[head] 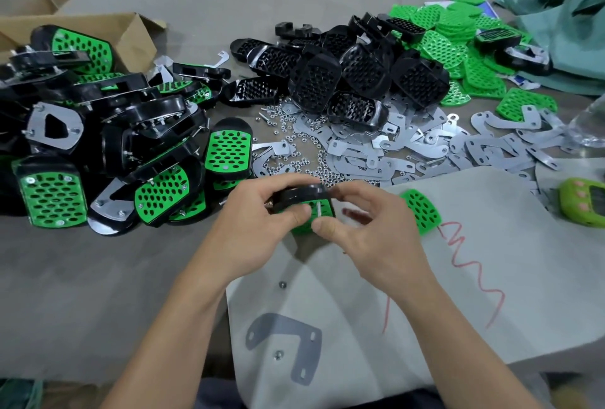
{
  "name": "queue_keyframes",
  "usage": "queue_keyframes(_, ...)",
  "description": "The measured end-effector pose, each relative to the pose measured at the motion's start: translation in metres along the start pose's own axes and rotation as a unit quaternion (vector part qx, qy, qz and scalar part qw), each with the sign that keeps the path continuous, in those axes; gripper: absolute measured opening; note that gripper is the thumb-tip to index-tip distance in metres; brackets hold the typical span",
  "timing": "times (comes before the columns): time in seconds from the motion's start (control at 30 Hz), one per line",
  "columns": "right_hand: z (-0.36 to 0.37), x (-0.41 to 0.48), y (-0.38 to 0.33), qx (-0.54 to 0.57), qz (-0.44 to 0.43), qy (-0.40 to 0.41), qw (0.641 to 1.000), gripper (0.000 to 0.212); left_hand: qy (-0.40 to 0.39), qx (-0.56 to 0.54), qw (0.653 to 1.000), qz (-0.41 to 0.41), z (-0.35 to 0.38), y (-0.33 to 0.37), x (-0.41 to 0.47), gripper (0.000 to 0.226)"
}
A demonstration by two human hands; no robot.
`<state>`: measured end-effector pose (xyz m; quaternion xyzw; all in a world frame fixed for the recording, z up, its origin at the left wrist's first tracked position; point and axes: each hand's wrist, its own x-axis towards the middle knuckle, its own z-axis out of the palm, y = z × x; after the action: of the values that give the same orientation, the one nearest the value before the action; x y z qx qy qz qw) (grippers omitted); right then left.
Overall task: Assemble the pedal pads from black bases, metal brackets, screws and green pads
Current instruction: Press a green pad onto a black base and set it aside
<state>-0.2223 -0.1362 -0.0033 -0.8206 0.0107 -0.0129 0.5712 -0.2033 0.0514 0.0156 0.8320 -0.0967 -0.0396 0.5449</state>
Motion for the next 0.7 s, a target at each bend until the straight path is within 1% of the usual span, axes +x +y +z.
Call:
queue_keyframes(0.07, 0.003, -0.007, -0.006, -0.104, 0.000, 0.098, 0.990, 0.030, 0.036, 0.003, 0.999, -0.004, 0.003, -0.001, 0.000, 0.035)
queue_keyframes(0.1, 0.006, -0.011, -0.009, -0.157, -0.011, 0.127, 0.979, 0.027, 0.055, 0.006, 0.998, -0.003, 0.005, -0.001, -0.001, 0.038)
queue_keyframes(0.13, 0.008, -0.014, -0.013, -0.200, -0.027, 0.136, 0.970, 0.024, 0.070, 0.012, 0.997, 0.002, 0.008, -0.001, -0.003, 0.042)
queue_keyframes(0.23, 0.013, -0.019, -0.019, -0.262, -0.056, 0.101, 0.958, 0.018, 0.096, 0.014, 0.995, 0.014, 0.016, -0.002, -0.006, 0.047)
queue_keyframes(0.3, 0.014, -0.017, -0.019, -0.273, -0.045, 0.077, 0.958, 0.023, 0.113, 0.000, 0.993, 0.013, 0.020, -0.002, -0.008, 0.047)
queue_keyframes(0.37, 0.016, -0.016, -0.019, -0.284, -0.038, 0.073, 0.955, 0.030, 0.129, -0.007, 0.992, 0.011, 0.024, -0.001, -0.010, 0.052)
queue_keyframes(0.43, 0.020, -0.016, -0.020, -0.270, -0.030, 0.077, 0.959, 0.038, 0.137, -0.002, 0.990, 0.014, 0.028, 0.001, -0.012, 0.052)
queue_keyframes(0.5, 0.025, -0.014, -0.022, -0.231, -0.011, 0.080, 0.970, 0.038, 0.148, -0.007, 0.989, 0.017, 0.030, 0.000, -0.014, 0.054)
queue_keyframes(0.53, 0.025, -0.011, -0.022, -0.189, 0.013, 0.074, 0.979, 0.037, 0.154, -0.015, 0.988, 0.016, 0.031, -0.001, -0.015, 0.055)
queue_keyframes(0.57, 0.024, -0.007, -0.020, -0.124, 0.048, 0.067, 0.989, 0.035, 0.160, -0.022, 0.987, 0.015, 0.031, -0.001, -0.016, 0.054)
queue_keyframes(0.6, 0.022, -0.001, -0.019, -0.056, 0.083, 0.060, 0.993, 0.032, 0.163, -0.027, 0.986, 0.015, 0.032, -0.001, -0.016, 0.052)
queue_keyframes(0.63, 0.021, 0.004, -0.018, -0.013, 0.107, 0.051, 0.993, 0.029, 0.163, -0.028, 0.986, 0.016, 0.033, 0.000, -0.016, 0.053)
queue_keyframes(0.67, 0.020, 0.004, -0.017, -0.023, 0.106, 0.050, 0.993, 0.029, 0.161, -0.025, 0.987, 0.018, 0.034, 0.002, -0.017, 0.056)
queue_keyframes(0.7, 0.020, 0.003, -0.018, -0.083, 0.077, 0.056, 0.992, 0.031, 0.159, -0.019, 0.987, 0.019, 0.035, 0.003, -0.017, 0.058)
